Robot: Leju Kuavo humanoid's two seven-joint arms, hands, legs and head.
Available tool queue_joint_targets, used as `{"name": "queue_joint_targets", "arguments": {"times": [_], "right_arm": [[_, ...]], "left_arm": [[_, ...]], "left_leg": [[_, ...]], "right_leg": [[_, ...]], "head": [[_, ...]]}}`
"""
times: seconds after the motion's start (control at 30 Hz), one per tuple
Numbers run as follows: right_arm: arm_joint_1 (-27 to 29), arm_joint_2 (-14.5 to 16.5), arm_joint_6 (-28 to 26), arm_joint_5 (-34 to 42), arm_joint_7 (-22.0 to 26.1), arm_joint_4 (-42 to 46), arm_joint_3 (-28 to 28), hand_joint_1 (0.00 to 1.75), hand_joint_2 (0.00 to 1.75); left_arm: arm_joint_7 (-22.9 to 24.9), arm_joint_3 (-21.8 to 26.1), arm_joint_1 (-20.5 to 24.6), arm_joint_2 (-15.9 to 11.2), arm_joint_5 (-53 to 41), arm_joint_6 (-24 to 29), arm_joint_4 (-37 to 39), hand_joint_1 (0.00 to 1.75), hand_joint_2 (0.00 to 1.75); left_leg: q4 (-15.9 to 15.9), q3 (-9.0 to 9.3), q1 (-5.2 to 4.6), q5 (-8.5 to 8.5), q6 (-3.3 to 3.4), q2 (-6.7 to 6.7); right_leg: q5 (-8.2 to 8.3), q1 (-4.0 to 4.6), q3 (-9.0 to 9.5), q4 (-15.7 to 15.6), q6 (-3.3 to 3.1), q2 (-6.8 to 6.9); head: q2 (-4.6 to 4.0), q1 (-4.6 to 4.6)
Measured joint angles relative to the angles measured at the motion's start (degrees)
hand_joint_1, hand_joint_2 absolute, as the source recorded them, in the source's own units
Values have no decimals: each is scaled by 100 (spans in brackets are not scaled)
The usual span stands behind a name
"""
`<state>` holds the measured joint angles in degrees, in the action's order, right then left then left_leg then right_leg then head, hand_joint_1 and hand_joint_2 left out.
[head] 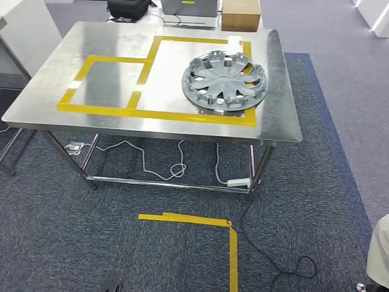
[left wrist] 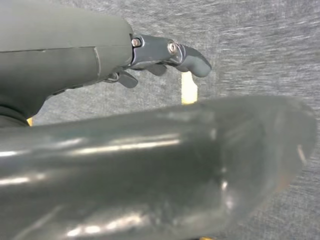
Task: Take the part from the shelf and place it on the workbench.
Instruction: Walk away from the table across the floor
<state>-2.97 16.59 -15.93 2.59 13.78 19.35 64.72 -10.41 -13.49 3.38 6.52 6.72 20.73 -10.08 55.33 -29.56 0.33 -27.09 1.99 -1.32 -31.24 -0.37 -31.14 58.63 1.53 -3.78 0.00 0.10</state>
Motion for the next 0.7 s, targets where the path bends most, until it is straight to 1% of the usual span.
{"name": "queue_joint_targets", "arguments": {"times": [0.03, 0.07, 0.1, 0.13, 0.17, 0.2, 0.23, 0.27, 0.3, 0.33, 0.37, 0.4, 0.43, 0.47, 0.5, 0.53, 0.57, 0.6, 0.63, 0.67, 0.7], "right_arm": [[-9, -6, -48, -12, -14, -8, 11, 0, 0], [-17, -9, -102, -31, -43, -16, 23, 0, 0], [-22, -13, -155, -65, -90, -22, 36, 0, 0], [-16, -15, -193, -110, -154, -28, 45, 0, 0], [-4, -18, -212, -159, -227, -36, 50, 0, 0], [8, -22, -212, -207, -289, -44, 54, 0, 0], [18, -26, -197, -243, -333, -52, 55, 0, 0], [18, -29, -182, -268, -365, -61, 55, 0, 0], [12, -31, -173, -283, -382, -70, 55, 0, 0], [4, -31, -169, -292, -396, -78, 54, 0, 0], [0, -32, -166, -303, -405, -87, 53, 0, 0], [3, -32, -160, -314, -405, -95, 52, 0, 0], [8, -33, -153, -326, -403, -101, 53, 0, 0], [12, -33, -142, -338, -401, -104, 54, 0, 0], [10, -33, -129, -346, -401, -106, 54, 0, 0], [7, -33, -118, -350, -401, -108, 55, 0, 0], [4, -33, -109, -353, -401, -109, 54, 0, 0], [4, -33, -104, -354, -401, -110, 54, 0, 0], [7, -33, -103, -355, -401, -110, 54, 0, 0], [11, -34, -103, -355, -401, -110, 54, 0, 0], [13, -35, -102, -355, -401, -111, 55, 0, 0]], "left_arm": [[-17, 0, 4, 2, 4, 16, 1, 0, 0], [-45, 1, -8, 9, 15, 37, 1, 0, 0], [-80, 1, -22, 12, 26, 71, 2, 0, 0], [-115, 2, -32, 16, 34, 114, 2, 0, 0], [-144, 2, -35, 22, 35, 167, 2, 0, 0], [-165, 2, -29, 26, 26, 219, 2, 0, 0], [-177, 2, -18, 32, 15, 258, 2, 0, 0], [-186, 2, -9, 36, 7, 288, 2, 0, 0], [-190, 2, -4, 37, 2, 303, 2, 0, 0], [-193, 2, -2, 40, 1, 315, 2, 0, 0], [-196, 2, -3, 42, 0, 329, 2, 0, 0], [-199, 2, -3, 44, -1, 339, 2, 0, 0], [-202, 2, -2, 46, -3, 348, 2, 0, 0], [-206, 2, -3, 47, -4, 352, 2, 0, 0], [-210, 2, -3, 46, -6, 352, 2, 0, 0], [-214, 2, -5, 46, -7, 351, 2, 0, 0], [-217, 2, -9, 46, -7, 351, 2, 0, 0], [-218, 2, -15, 46, -7, 351, 2, 0, 0], [-218, 2, -23, 46, -6, 351, 2, 0, 0], [-218, 2, -29, 46, -5, 351, 2, 0, 0], [-218, 2, -34, 45, -5, 351, 2, 0, 0]], "left_leg": [[-62, 16, 8, -5, 15, 72], [-70, 8, 8, 1, 27, 146], [-61, 0, 8, -1, 29, 221], [-50, -4, 9, -8, 24, 286], [-39, -6, 12, -15, 14, 334], [-23, -7, 17, -24, -2, 361], [3, -7, 22, -37, -25, 384], [35, -15, 14, -54, -57, 399], [76, -30, 5, -70, -92, 408], [110, -47, -6, -76, -129, 414], [131, -63, -14, -72, -165, 418], [143, -71, -9, -61, -195, 420], [152, -78, 0, -67, -225, 411], [212, -101, 11, -126, -254, 379], [370, -164, 18, -252, -277, 333], [658, -282, 24, -442, -299, 278], [1048, -444, 26, -658, -313, 230], [1452, -612, 27, -836, -319, 203], [1741, -728, 27, -926, -317, 189], [1828, -753, 27, -900, -307, 183], [1677, -668, 26, -761, -289, 180]], "right_leg": [[-152, -8, -166, 292, 23, 151], [-311, -18, -355, 661, 52, 254], [-425, -32, -536, 1011, 79, 300], [-451, -47, -648, 1227, 106, 325], [-373, -63, -653, 1234, 129, 344], [-204, -80, -542, 1021, 145, 364], [-2, -99, -342, 646, 159, 393], [122, -102, -139, 272, 165, 426], [195, -102, 19, -11, 143, 446], [208, -95, 103, -163, 111, 459], [182, -79, 116, -187, 70, 458], [200, -76, 108, -180, 21, 448], [215, -78, 97, -179, -16, 445], [230, -83, 90, -182, -53, 438], [247, -91, 82, -189, -90, 433], [261, -94, 70, -192, -119, 426], [271, -87, 51, -191, -141, 417], [279, -79, 34, -190, -156, 407], [287, -71, 21, -189, -166, 395], [293, -63, 13, -188, -171, 381], [299, -58, 12, -188, -171, 365]], "head": [[0, 25], [0, 42], [0, 45], [0, 44], [0, 43], [0, 44], [0, 44], [0, 48], [0, 49], [0, 48], [0, 46], [0, 41], [0, 40], [0, 32], [0, 22], [0, 12], [0, 1], [0, -1], [0, 0], [0, -1], [0, -1]]}}
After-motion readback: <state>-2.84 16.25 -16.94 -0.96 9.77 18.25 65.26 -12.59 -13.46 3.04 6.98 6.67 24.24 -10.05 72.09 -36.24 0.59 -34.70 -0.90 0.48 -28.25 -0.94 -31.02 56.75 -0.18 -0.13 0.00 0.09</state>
